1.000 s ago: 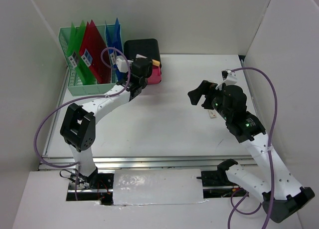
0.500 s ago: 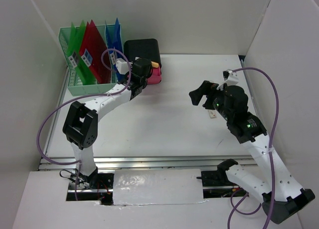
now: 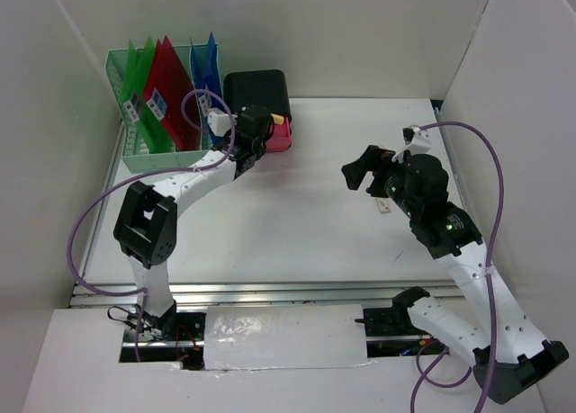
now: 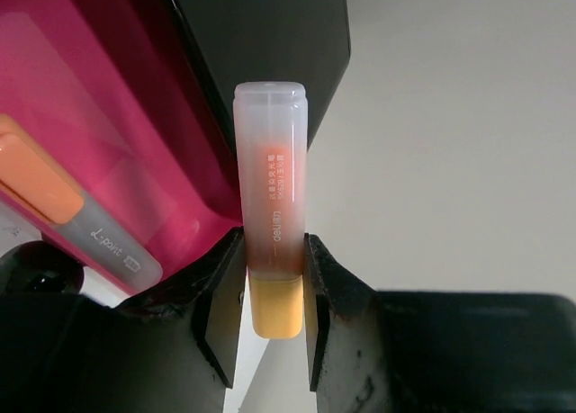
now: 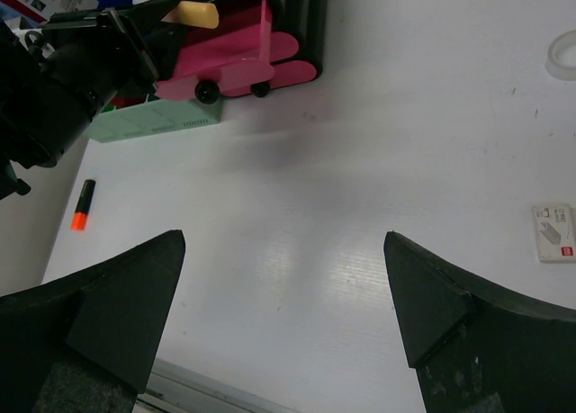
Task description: Organize the desk
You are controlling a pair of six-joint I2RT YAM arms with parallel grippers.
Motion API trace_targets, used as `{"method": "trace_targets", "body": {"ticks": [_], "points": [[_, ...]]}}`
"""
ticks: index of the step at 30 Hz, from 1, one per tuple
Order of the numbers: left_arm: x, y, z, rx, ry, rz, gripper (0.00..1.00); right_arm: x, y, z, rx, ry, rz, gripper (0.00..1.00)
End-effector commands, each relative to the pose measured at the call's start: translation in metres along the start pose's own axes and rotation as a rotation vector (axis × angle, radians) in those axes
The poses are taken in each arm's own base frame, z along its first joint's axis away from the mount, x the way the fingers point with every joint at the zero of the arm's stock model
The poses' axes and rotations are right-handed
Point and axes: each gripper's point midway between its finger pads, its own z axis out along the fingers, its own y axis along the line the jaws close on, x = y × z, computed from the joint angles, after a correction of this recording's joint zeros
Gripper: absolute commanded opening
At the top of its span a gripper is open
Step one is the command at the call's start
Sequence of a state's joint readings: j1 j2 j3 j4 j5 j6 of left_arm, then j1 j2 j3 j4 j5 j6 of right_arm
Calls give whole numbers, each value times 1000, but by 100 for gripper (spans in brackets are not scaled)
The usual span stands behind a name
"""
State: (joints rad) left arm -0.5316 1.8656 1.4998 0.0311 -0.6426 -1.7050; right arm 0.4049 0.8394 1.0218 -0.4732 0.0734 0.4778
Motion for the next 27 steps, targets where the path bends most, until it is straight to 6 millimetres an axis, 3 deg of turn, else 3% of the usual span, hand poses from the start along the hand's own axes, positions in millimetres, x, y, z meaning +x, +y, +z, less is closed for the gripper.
{"method": "trace_targets", "body": {"ticks": [1,2,3,7,11,14,15,16,17,19,20,21,22,23,24,25,26,27], "points": [[1,-13,9,26,0,-18,40,-23,8,-11,-24,-61,-8,100],[-1,-17,9,31,-3,-17,46,-22,8,-11,-23,-60,-8,100],[0,-16,9,28,0,-11,60,-22,8,-11,-21,-61,-9,100],[0,-25,7,49,10,-3,79,-22,8,-11,-25,-61,-11,100],[-4,-38,-2,83,15,-10,84,-21,7,-10,-23,-57,-13,100],[-14,-68,-19,157,9,-2,85,-21,8,-10,-23,-58,-14,100],[-16,-71,-24,158,7,45,86,-21,8,-10,-25,-59,-14,100],[-24,-96,-36,194,3,56,87,-22,8,-10,-27,-59,-14,100],[-27,-108,-42,199,3,93,93,-22,9,-11,-30,-61,-15,100],[-41,-116,-52,93,0,288,98,-22,9,-11,-32,-58,-22,100],[-52,-111,-56,24,-2,373,100,-22,10,-11,-37,-56,-25,100],[-59,-90,-52,-78,16,433,100,-21,11,-12,-40,-49,-35,100],[-97,-54,-62,-265,13,506,100,-21,10,-11,-43,-47,-40,100],[-118,-28,-65,-365,10,529,99,-19,12,-11,-52,-39,-45,100],[-159,23,-73,-514,5,533,100,-18,15,-11,-74,-31,-51,100],[-177,56,-86,-590,26,540,99,-16,20,-11,-102,-19,-55,100],[-189,70,-80,-539,48,556,99,-12,22,-8,-121,0,-62,100],[-206,63,-99,-434,46,532,99,-7,33,-9,-191,31,-81,100]]}}
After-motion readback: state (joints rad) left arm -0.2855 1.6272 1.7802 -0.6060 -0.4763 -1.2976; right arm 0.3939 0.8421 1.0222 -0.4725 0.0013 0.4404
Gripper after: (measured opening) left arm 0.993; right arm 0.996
